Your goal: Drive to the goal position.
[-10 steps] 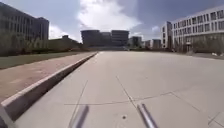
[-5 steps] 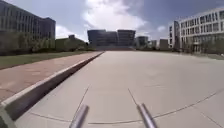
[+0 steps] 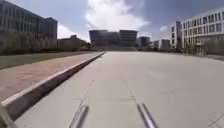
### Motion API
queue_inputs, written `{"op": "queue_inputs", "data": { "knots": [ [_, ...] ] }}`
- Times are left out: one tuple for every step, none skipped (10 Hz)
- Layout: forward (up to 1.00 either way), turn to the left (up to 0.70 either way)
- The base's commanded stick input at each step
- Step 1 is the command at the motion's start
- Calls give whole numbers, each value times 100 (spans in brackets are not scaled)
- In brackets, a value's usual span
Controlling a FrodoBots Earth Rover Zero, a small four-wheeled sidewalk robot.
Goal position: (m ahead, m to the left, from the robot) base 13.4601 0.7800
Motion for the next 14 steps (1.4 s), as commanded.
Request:
{"op": "queue_inputs", "data": {
  "knots": [
    [70,0],
    [70,0],
    [70,0],
    [70,0],
    [70,0],
    [70,0],
    [70,0],
    [70,0],
    [70,0],
    [70,0],
    [70,0],
    [70,0],
    [70,0],
    [70,0]
  ]
}}
